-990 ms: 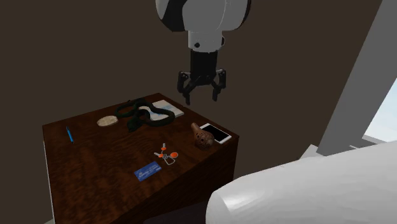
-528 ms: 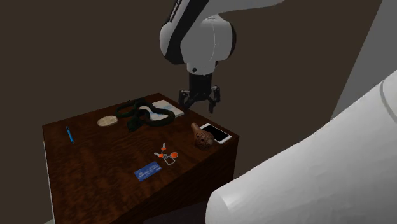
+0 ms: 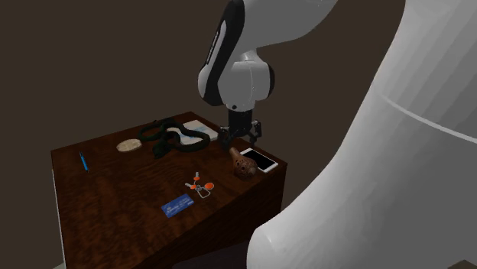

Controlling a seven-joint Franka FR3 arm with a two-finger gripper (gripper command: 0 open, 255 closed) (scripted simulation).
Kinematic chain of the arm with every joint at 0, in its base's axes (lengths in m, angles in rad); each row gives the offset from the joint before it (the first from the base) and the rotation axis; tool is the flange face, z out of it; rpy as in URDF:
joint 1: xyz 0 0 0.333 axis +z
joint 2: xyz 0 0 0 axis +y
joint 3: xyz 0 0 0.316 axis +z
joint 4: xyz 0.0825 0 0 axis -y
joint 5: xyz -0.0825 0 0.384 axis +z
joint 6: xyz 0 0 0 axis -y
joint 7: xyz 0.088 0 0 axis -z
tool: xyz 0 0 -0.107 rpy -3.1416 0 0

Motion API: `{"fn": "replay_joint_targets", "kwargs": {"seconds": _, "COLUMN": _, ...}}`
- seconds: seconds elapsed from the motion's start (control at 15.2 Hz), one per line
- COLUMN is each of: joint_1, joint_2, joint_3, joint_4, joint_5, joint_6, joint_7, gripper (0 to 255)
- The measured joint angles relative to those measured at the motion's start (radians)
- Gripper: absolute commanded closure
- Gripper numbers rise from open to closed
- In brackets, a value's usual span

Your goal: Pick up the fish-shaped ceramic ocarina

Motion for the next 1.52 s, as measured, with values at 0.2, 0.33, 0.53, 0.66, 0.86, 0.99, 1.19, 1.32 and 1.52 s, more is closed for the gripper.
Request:
{"fn": "replay_joint_targets", "kwargs": {"seconds": 0.2, "joint_1": 0.0, "joint_2": 0.037, "joint_3": 0.0, "joint_4": -0.011, "joint_5": 0.0, "joint_6": 0.047, "joint_7": -0.001, "gripper": 0}}
{"fn": "replay_joint_targets", "kwargs": {"seconds": 0.33, "joint_1": -0.001, "joint_2": 0.065, "joint_3": -0.002, "joint_4": -0.018, "joint_5": 0.0, "joint_6": 0.082, "joint_7": -0.004, "gripper": 0}}
{"fn": "replay_joint_targets", "kwargs": {"seconds": 0.53, "joint_1": -0.001, "joint_2": 0.076, "joint_3": -0.002, "joint_4": -0.025, "joint_5": 0.0, "joint_6": 0.102, "joint_7": -0.003, "gripper": 255}}
{"fn": "replay_joint_targets", "kwargs": {"seconds": 0.66, "joint_1": -0.001, "joint_2": 0.077, "joint_3": -0.002, "joint_4": -0.024, "joint_5": 0.0, "joint_6": 0.104, "joint_7": -0.004, "gripper": 255}}
{"fn": "replay_joint_targets", "kwargs": {"seconds": 0.86, "joint_1": -0.001, "joint_2": 0.078, "joint_3": -0.002, "joint_4": -0.024, "joint_5": 0.0, "joint_6": 0.105, "joint_7": -0.004, "gripper": 255}}
{"fn": "replay_joint_targets", "kwargs": {"seconds": 0.99, "joint_1": -0.001, "joint_2": 0.079, "joint_3": -0.002, "joint_4": -0.024, "joint_5": 0.0, "joint_6": 0.105, "joint_7": -0.004, "gripper": 255}}
{"fn": "replay_joint_targets", "kwargs": {"seconds": 1.19, "joint_1": -0.001, "joint_2": 0.071, "joint_3": -0.001, "joint_4": -0.025, "joint_5": 0.0, "joint_6": 0.098, "joint_7": -0.003, "gripper": 255}}
{"fn": "replay_joint_targets", "kwargs": {"seconds": 1.32, "joint_1": -0.001, "joint_2": 0.06, "joint_3": -0.002, "joint_4": -0.014, "joint_5": 0.0, "joint_6": 0.075, "joint_7": -0.004, "gripper": 255}}
{"fn": "replay_joint_targets", "kwargs": {"seconds": 1.52, "joint_1": -0.001, "joint_2": 0.026, "joint_3": -0.001, "joint_4": -0.001, "joint_5": 0.0, "joint_6": 0.028, "joint_7": -0.003, "gripper": 255}}
